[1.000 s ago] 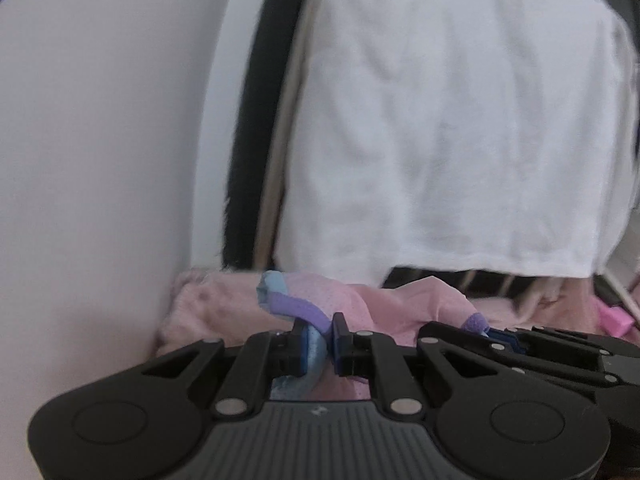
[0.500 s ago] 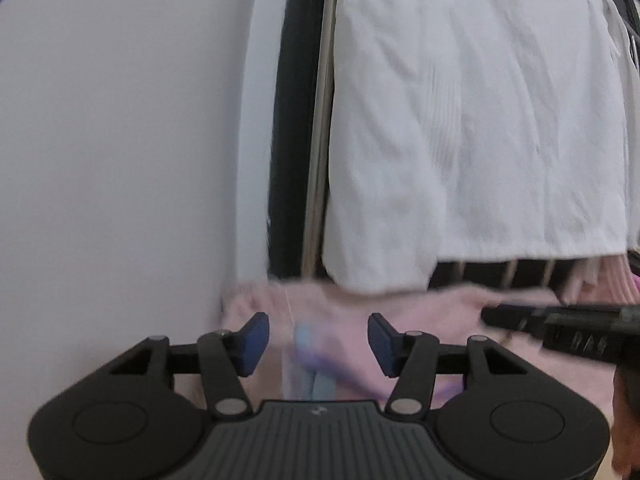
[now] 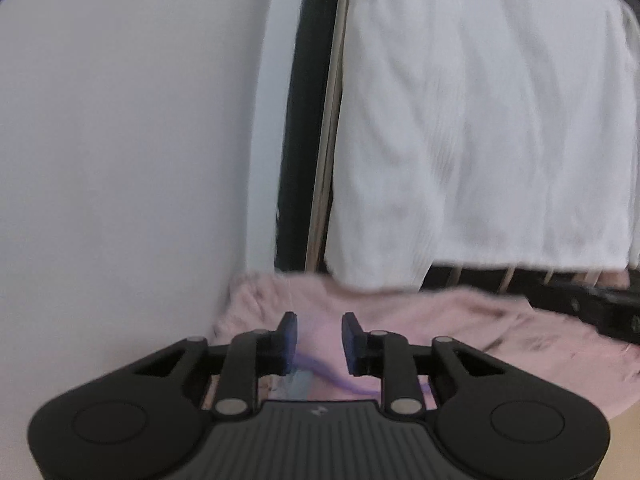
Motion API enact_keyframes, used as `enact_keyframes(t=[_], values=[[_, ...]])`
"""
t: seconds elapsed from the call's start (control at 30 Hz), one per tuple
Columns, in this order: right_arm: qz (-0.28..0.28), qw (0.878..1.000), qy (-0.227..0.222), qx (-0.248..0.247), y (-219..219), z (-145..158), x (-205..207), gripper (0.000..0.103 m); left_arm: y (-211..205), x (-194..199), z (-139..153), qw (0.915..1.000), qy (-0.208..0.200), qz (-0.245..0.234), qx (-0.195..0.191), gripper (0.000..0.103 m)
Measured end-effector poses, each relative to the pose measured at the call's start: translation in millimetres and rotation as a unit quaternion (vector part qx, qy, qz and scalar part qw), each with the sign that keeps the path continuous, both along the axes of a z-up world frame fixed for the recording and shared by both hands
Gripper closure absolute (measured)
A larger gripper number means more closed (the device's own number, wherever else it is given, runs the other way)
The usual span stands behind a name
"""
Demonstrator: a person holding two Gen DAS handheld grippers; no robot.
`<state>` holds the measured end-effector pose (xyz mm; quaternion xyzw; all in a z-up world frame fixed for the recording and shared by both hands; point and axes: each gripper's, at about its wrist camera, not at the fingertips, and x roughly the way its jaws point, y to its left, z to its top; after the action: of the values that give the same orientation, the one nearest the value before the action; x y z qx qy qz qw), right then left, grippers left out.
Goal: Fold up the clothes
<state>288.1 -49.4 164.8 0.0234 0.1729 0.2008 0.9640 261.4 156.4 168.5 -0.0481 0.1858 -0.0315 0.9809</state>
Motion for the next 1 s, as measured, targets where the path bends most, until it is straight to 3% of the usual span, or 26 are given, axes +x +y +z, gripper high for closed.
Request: enact_keyframes(t=[0.03,0.07,0.1,0.13,0.2,0.27,0.37,0.53,0.7,0.87,1.0], values=[[0.000,1.000,0.001,-0.001,-12,11,-14,0.079,-3,-15,15,1.0000,-0.008,0.003,-0.002,0.062],[-0.001,1.000,0.002,-0.010,-21,16,-29,0.072,-11,-33,19,1.0000,-0.005,0.006,-0.003,0.039],[-0.005,1.000,0.002,-0.023,-30,17,-45,0.060,-20,-51,23,1.0000,-0.002,0.009,-0.003,0.029],[-0.009,0.999,0.003,-0.037,-39,18,-61,0.054,-29,-70,27,0.9999,0.002,0.012,-0.003,0.024],[-0.016,0.998,0.013,-0.061,-57,14,-91,0.051,-48,-108,24,0.9998,0.012,0.016,0.001,0.024],[-0.022,0.995,0.053,-0.075,-79,-9,-117,0.048,-68,-144,-1,0.9991,0.038,0.016,-0.005,0.017],[-0.039,0.990,0.106,-0.084,-110,-55,-157,0.048,-100,-183,-59,0.9949,0.097,-0.013,-0.024,0.013],[-0.059,0.981,0.167,-0.084,-153,-121,-234,0.047,-151,-228,-133,0.9881,0.154,-0.004,0.007,0.013],[-0.075,0.977,0.182,-0.084,-181,-148,-284,0.031,-168,-257,-153,0.9855,0.167,0.008,0.029,0.013],[-0.089,0.976,0.178,-0.084,-181,-154,-293,0.024,-175,-264,-164,0.9850,0.163,0.005,0.056,0.012],[-0.105,0.975,0.166,-0.103,-170,-160,-287,0.006,-175,-265,-170,0.9855,0.156,0.016,0.066,0.003]])
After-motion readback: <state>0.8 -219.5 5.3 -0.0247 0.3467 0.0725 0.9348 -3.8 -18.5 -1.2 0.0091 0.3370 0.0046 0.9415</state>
